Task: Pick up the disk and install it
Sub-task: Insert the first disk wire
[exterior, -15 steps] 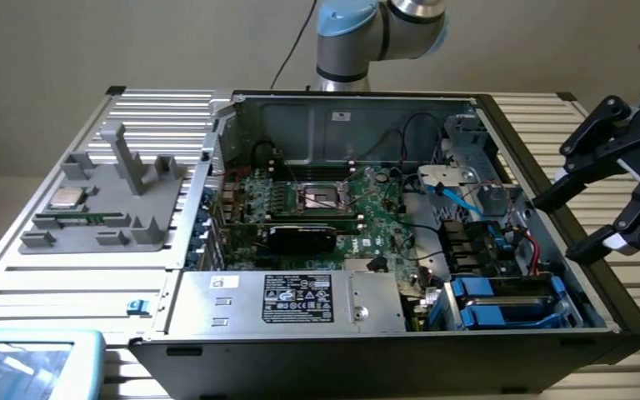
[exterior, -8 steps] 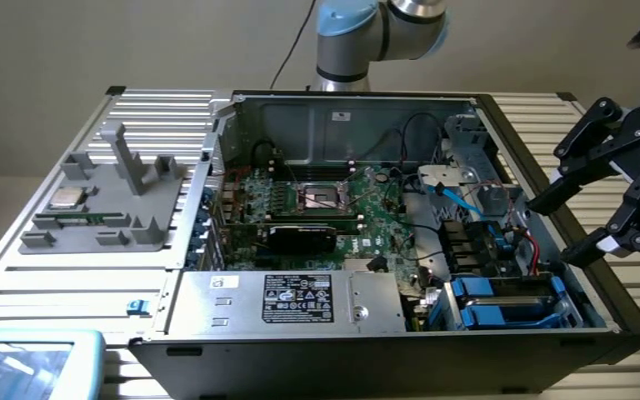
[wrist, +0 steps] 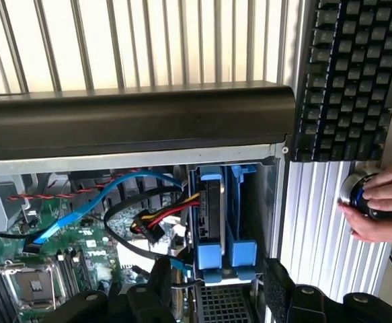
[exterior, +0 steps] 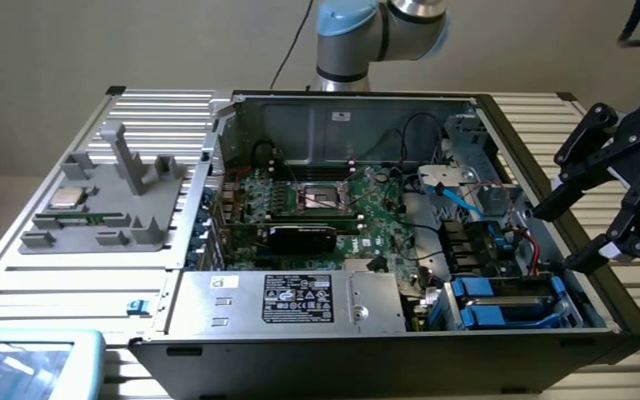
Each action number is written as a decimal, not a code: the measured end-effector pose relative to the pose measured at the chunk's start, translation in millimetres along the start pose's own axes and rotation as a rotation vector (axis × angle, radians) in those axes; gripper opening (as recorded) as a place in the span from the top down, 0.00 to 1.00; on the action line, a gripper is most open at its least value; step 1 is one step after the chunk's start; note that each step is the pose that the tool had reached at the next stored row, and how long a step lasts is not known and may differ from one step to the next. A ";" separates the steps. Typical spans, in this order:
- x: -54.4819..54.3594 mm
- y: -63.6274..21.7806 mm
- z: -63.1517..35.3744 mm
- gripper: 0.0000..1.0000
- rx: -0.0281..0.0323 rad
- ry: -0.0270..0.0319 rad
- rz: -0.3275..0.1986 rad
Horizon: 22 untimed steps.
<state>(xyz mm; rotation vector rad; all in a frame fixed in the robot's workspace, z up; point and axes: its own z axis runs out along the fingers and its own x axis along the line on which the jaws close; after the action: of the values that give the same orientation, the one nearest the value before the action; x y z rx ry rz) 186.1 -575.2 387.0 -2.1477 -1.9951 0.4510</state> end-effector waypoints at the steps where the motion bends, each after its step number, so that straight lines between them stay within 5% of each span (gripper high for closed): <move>1: 0.1 -1.1 0.5 0.34 -0.0067 -0.0055 0.003; 6: 1.0 -7.7 3.4 0.34 -0.0325 -0.0384 0.017; 11: 1.2 -10.5 4.4 0.34 -0.0337 -0.0416 0.017; 14: 1.2 -16.9 6.8 0.34 -0.0395 -0.0471 0.020; 19: 1.3 -23.7 9.1 0.34 -0.0675 -0.0793 0.034; 22: 2.2 -26.4 10.0 0.34 -0.0843 -0.1159 0.048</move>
<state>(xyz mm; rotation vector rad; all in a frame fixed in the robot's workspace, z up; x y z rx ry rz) 158.0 -571.5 386.1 -2.2730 -2.0617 0.5188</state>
